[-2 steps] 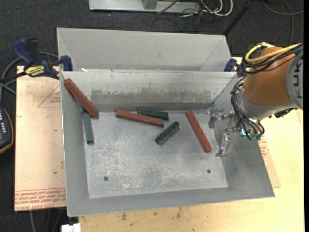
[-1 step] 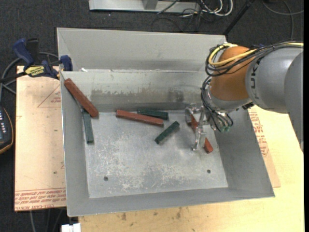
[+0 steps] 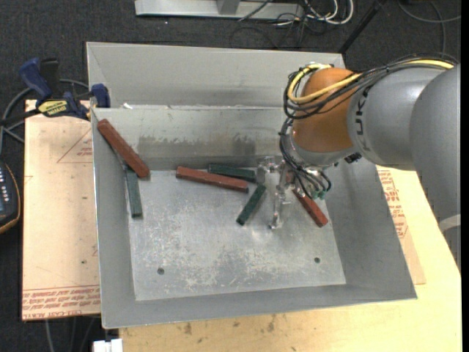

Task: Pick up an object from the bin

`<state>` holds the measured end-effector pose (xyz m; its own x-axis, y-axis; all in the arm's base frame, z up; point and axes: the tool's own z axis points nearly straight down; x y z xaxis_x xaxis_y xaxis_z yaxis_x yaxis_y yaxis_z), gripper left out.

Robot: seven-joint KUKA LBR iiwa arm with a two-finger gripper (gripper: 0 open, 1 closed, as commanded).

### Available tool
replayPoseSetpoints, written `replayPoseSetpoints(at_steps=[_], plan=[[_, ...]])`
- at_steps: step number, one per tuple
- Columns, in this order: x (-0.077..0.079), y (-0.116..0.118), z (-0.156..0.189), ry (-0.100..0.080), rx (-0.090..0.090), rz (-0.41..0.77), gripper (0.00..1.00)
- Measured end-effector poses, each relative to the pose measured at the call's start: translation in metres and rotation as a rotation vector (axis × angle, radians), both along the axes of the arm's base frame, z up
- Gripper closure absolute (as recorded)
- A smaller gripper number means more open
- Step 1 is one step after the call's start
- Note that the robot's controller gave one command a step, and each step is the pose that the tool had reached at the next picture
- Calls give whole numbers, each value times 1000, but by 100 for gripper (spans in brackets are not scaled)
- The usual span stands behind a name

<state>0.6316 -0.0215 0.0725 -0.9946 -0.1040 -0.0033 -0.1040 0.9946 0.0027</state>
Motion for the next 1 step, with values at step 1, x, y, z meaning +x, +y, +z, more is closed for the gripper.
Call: replayPoseSetpoints(at_steps=[1], plan=[[0,-4,0,1,-2,-5,100]])
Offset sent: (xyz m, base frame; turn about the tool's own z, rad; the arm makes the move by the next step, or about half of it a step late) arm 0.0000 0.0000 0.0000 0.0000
